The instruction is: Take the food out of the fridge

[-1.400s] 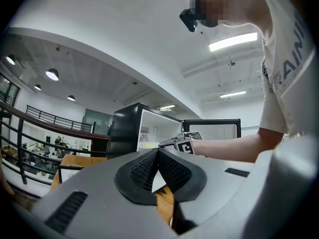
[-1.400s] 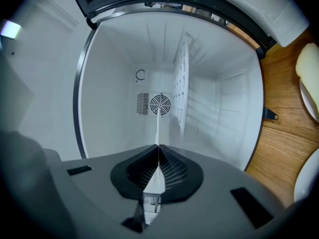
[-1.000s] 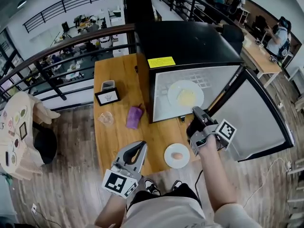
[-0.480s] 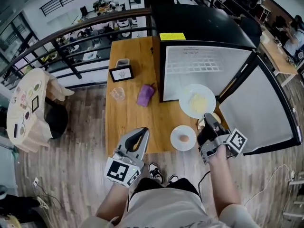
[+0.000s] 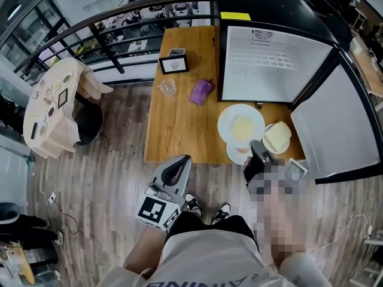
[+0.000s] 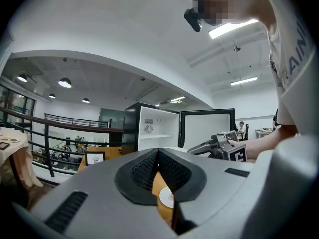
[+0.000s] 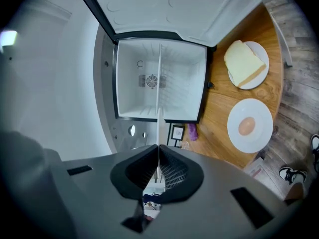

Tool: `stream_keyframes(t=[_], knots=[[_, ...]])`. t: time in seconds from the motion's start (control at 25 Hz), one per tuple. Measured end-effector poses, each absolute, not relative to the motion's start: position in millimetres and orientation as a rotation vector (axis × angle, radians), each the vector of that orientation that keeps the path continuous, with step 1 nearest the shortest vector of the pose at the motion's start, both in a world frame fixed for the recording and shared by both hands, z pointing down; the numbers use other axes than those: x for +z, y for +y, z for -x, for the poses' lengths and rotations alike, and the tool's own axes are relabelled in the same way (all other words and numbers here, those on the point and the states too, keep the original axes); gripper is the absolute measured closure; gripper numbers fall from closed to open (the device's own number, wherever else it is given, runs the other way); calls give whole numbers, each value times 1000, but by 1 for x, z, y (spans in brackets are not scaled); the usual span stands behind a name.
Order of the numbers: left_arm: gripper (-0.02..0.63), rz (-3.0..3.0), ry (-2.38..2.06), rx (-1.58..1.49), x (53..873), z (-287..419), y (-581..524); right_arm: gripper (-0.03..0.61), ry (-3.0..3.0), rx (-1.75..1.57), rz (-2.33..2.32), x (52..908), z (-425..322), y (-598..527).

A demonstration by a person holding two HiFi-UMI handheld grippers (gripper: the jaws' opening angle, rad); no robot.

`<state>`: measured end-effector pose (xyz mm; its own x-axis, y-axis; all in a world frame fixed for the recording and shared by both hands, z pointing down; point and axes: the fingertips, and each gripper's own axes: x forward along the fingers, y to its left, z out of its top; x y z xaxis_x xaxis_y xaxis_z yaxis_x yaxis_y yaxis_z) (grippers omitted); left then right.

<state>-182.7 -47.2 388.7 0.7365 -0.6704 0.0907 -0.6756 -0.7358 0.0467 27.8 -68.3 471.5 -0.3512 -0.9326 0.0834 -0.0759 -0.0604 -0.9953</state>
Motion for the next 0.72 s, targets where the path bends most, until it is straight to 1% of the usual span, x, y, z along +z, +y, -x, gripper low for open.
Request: stream_keyframes(t=[0.4,0.72], knots=[[606,-2870,-1073,110,393,225,-49,552,1467,-1584,1124,532,40,-66],[606,-2843,-1040,172,414,254,-55,552,1404,-1668,1186,599,71,-70]])
